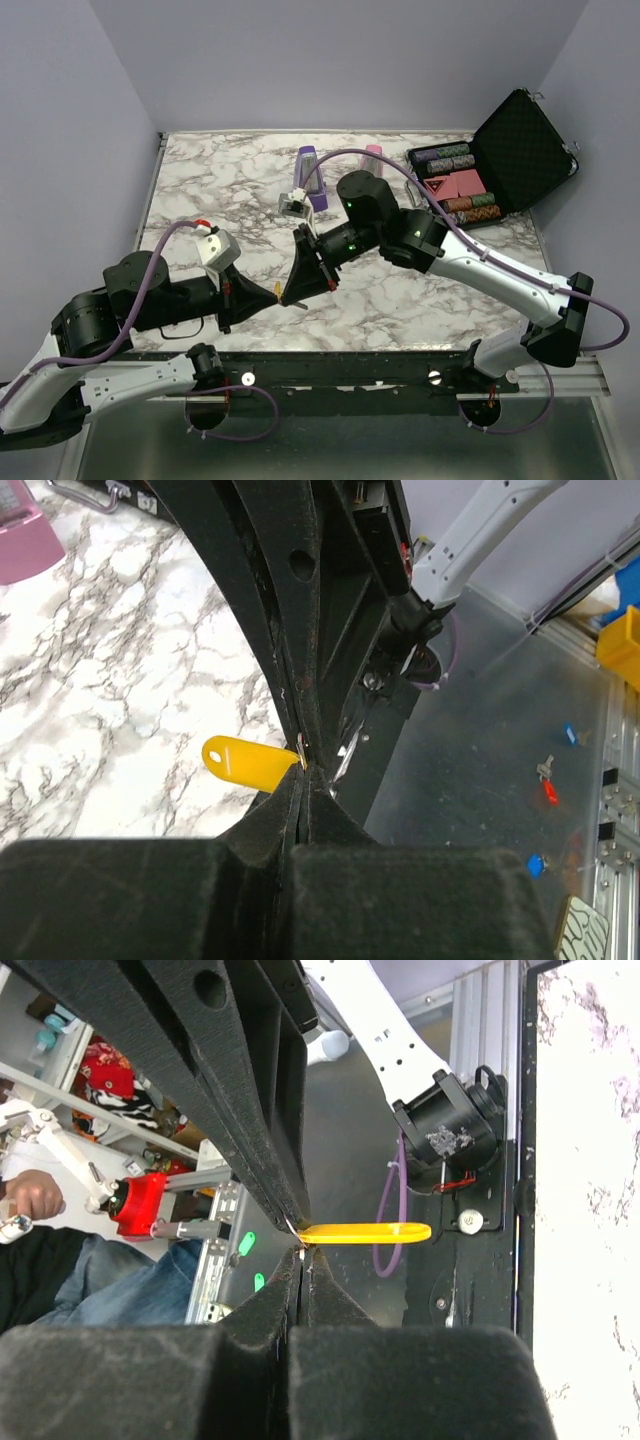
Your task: Remove the keys from the keyring
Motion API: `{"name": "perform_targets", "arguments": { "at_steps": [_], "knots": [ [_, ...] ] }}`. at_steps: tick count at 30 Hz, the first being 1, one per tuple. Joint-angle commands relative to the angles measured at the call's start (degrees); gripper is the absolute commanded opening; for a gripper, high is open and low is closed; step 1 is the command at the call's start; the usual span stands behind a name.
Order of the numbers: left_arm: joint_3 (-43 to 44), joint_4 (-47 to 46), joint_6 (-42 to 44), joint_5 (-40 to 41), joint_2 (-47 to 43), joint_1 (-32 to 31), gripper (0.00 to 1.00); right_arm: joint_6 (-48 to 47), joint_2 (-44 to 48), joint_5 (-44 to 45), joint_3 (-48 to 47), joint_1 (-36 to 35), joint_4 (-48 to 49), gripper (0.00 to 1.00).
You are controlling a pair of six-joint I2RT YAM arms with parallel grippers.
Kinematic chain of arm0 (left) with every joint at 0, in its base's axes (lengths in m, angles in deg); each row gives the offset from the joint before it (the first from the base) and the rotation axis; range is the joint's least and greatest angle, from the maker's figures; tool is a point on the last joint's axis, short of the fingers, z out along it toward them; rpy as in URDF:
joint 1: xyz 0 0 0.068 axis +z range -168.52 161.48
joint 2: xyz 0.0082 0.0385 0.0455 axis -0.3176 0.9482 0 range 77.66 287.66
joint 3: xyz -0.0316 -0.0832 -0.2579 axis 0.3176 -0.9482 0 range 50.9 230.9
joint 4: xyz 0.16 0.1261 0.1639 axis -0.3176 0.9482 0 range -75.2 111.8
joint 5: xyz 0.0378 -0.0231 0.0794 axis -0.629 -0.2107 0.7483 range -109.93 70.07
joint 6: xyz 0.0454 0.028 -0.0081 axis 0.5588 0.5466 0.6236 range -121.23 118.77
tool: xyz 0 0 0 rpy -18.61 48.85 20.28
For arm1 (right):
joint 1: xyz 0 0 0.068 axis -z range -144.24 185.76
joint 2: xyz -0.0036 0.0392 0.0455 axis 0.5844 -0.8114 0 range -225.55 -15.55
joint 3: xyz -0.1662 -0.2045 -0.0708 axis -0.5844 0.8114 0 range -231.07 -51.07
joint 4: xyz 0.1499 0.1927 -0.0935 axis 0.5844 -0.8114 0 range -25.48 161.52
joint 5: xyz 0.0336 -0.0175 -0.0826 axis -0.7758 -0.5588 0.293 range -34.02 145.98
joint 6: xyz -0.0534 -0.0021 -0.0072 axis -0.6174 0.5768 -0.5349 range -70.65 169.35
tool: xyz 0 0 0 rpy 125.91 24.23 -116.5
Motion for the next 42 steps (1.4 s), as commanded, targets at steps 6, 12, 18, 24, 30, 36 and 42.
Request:
{"name": "perform_targets", "arguments": {
  "at_steps": [6,12,18,24,30,36,42],
  "knots": [
    [1.0,7.9,4.4,0.2,4.3,-0.5,0.0,-3.3,-2.2,-3.0,-5.8,1.4,-5.8,0.01],
    [1.2,10.0,5.6,1.7,5.9,-0.6,0.0,-4.6,-2.1,-5.9,-7.1,2.8,-8.3,0.01],
    [0.0,9.4,6.1,-0.1,6.3,-1.0,0.0,-4.3,-1.9,-5.9,-7.3,5.4,-8.9,0.01],
    [-0.7,9.7,6.6,-0.1,6.4,-1.4,0.0,-2.7,-1.5,-7.8,-6.2,8.5,-6.4,0.01],
    [-1.3,10.2,6.7,2.1,6.7,-1.4,0.0,0.3,-0.8,-10.5,-5.0,10.3,-2.4,0.01],
    [-1.5,4.8,3.1,10.5,2.7,-1.4,0.04,4.0,1.8,-9.2,0.2,10.3,4.5,0.01],
    [-3.4,-6.6,-2.1,13.7,-4.5,-1.4,0.56,11.8,6.1,-5.5,6.9,10.2,17.6,0.01]
  ]
}}
